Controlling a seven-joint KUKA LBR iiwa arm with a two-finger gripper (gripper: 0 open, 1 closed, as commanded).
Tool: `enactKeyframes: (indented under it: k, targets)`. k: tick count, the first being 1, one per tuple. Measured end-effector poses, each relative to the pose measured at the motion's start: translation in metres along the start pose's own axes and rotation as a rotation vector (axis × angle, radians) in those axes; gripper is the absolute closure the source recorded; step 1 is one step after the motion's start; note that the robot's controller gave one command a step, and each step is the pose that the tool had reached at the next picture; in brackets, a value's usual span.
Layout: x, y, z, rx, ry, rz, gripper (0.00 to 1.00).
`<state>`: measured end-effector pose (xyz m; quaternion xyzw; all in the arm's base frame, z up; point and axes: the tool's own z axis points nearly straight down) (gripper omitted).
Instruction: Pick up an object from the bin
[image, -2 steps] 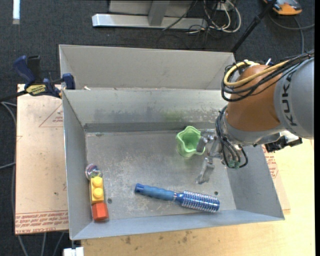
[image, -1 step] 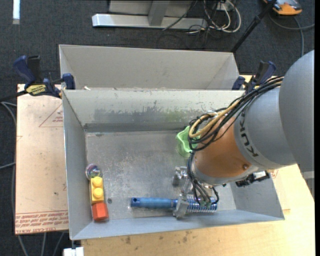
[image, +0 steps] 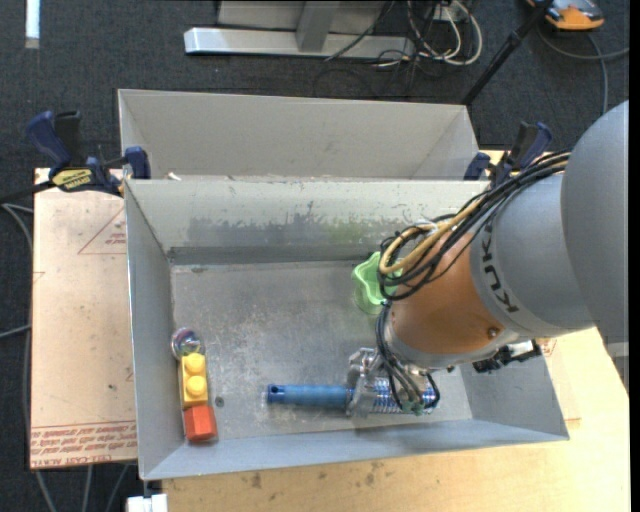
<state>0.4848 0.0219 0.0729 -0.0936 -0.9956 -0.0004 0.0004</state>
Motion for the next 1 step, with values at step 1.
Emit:
enactKeyframes:
  k: [1]
  targets:
    - [-0.0120, -0.0417, -0.1482, 0.002, -0.007, -0.673, 1.00]
